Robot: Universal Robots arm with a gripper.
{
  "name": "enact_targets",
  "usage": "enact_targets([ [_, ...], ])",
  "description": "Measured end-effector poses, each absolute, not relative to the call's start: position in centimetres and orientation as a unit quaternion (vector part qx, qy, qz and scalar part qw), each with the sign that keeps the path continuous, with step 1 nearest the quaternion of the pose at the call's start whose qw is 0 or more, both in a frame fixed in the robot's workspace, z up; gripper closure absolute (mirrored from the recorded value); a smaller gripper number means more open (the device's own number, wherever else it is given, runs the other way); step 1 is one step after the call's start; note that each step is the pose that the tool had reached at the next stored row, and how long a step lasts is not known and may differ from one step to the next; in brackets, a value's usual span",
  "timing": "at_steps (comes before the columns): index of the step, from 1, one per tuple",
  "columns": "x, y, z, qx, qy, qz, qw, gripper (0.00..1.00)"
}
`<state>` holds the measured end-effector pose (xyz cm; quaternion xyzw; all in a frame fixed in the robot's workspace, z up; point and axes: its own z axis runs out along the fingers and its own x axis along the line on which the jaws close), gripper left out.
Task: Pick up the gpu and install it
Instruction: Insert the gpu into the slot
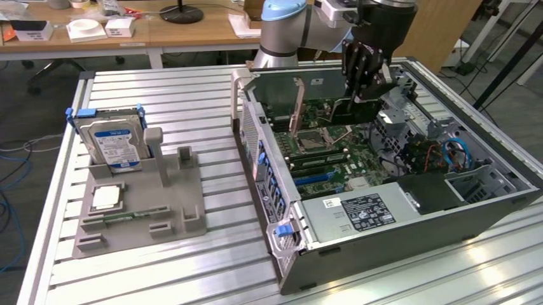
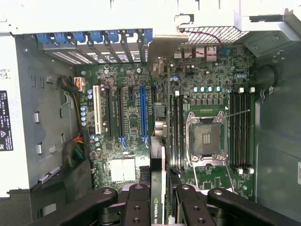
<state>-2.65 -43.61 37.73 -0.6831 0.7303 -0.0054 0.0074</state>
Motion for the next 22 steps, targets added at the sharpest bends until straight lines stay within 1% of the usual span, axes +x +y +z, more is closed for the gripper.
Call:
enact_targets([
  [9,-2.7,-44.0,37.1,-0.683,0.73,-0.005,0.007,0.74],
  [22,-2.7,-44.6,34.7,-0.687,0.726,-0.005,0.007,0.74],
])
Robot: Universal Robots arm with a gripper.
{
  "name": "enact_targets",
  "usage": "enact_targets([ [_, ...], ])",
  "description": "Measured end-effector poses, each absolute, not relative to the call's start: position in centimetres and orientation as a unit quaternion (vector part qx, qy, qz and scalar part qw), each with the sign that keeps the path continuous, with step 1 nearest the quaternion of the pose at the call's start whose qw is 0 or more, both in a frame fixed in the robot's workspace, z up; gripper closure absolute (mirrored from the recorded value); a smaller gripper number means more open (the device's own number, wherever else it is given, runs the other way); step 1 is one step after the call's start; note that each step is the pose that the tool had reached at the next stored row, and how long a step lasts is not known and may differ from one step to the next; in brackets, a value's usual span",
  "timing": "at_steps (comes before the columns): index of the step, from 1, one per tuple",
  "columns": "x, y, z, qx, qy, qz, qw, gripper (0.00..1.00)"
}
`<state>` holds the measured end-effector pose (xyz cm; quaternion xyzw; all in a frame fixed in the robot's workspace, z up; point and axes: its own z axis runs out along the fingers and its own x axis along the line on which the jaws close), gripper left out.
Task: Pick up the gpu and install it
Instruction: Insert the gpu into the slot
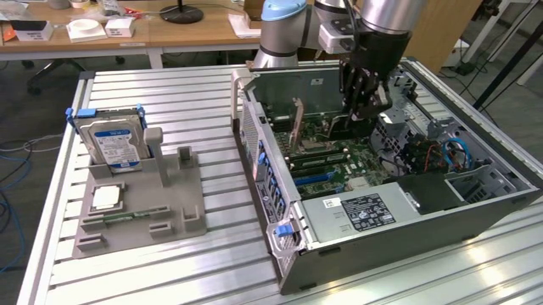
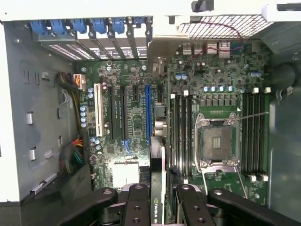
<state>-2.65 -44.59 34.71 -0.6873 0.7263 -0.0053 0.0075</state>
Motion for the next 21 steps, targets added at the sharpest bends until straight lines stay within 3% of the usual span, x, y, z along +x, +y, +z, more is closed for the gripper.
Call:
enact_targets([
  [21,-2.8,-45.3,31.8,-0.69,0.724,-0.006,0.007,0.74],
])
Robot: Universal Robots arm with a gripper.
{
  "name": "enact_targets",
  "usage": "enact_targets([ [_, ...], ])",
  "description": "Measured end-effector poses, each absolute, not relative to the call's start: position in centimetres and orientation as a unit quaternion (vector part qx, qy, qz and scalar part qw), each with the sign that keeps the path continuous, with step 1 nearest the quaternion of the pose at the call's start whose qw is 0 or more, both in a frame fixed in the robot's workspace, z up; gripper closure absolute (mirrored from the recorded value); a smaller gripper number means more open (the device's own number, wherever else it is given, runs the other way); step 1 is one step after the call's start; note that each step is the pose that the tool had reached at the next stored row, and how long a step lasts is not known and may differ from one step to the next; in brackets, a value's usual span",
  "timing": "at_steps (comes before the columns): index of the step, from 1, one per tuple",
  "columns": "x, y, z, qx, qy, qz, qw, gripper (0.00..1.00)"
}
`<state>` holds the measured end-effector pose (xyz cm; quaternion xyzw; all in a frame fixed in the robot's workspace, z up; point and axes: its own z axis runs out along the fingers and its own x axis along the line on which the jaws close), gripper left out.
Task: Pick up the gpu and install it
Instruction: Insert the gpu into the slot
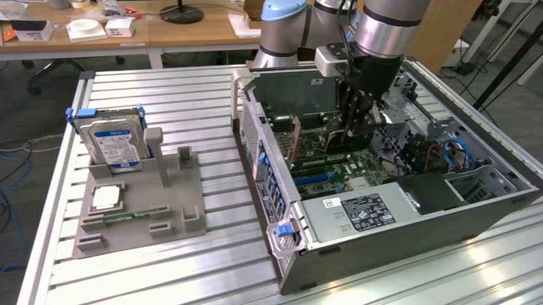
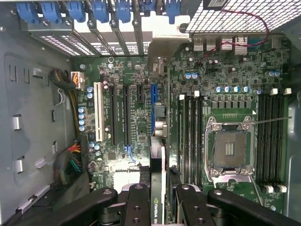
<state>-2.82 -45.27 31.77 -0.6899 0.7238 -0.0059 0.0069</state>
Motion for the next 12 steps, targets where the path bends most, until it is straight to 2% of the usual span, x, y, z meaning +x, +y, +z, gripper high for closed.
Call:
enact_targets([
  [12,-3.0,-45.6,29.7,-0.69,0.724,-0.006,0.007,0.74],
])
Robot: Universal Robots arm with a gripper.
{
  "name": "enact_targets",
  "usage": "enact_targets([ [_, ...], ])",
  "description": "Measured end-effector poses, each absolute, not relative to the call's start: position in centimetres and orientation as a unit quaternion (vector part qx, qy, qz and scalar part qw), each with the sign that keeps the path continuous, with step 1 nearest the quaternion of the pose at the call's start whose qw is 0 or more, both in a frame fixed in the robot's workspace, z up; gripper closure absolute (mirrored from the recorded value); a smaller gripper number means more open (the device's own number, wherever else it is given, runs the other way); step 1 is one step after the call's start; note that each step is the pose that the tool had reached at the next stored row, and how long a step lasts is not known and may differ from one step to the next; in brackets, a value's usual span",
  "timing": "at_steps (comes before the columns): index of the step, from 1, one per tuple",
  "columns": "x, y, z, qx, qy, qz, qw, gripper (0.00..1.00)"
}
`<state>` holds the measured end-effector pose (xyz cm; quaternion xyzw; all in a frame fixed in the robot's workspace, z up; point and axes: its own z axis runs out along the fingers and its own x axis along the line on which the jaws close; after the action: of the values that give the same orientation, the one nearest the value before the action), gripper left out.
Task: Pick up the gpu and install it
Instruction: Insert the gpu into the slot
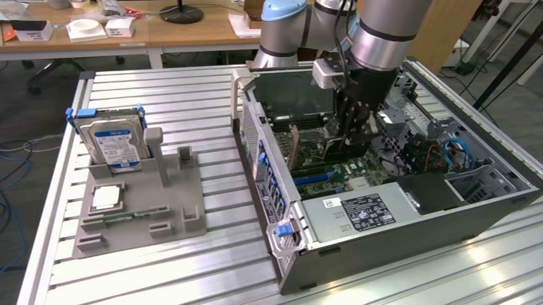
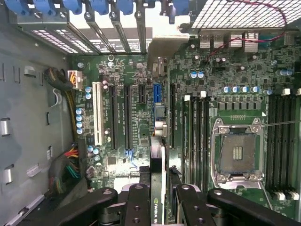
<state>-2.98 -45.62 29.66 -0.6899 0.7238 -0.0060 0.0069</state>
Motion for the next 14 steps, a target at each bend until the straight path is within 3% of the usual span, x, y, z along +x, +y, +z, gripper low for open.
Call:
enact_targets([
  [14,-3.07,-45.63,28.89,-0.69,0.724,-0.006,0.006,0.74],
])
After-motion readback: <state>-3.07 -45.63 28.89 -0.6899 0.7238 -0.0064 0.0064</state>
